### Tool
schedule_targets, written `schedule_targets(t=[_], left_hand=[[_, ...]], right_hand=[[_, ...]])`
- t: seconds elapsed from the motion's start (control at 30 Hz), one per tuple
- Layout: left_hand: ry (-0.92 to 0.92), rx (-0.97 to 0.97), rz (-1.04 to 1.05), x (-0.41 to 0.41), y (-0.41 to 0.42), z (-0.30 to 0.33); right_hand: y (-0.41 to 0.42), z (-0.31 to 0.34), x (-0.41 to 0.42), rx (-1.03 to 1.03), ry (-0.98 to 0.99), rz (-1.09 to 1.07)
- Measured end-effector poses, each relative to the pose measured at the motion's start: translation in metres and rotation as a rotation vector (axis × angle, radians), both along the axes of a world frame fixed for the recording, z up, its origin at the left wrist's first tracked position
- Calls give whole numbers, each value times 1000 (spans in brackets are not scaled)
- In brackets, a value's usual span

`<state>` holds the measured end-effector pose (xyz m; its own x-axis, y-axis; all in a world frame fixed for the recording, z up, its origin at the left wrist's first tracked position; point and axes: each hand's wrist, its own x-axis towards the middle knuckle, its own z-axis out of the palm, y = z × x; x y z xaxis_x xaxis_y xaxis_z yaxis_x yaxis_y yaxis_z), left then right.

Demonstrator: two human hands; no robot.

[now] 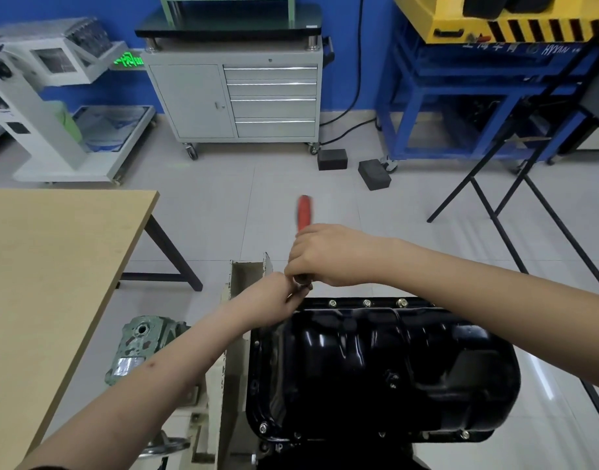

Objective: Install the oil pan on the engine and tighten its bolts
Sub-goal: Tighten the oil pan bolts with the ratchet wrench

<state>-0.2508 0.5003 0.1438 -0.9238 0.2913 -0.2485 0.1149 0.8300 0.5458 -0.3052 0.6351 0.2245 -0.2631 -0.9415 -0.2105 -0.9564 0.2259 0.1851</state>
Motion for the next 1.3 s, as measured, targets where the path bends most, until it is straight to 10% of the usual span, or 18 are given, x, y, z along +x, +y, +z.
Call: schedule_targets(t=[1.3], left_hand=[[57,52,59,-1,0,2]], right_hand=[[0,1,-5,-3,-37,-85]])
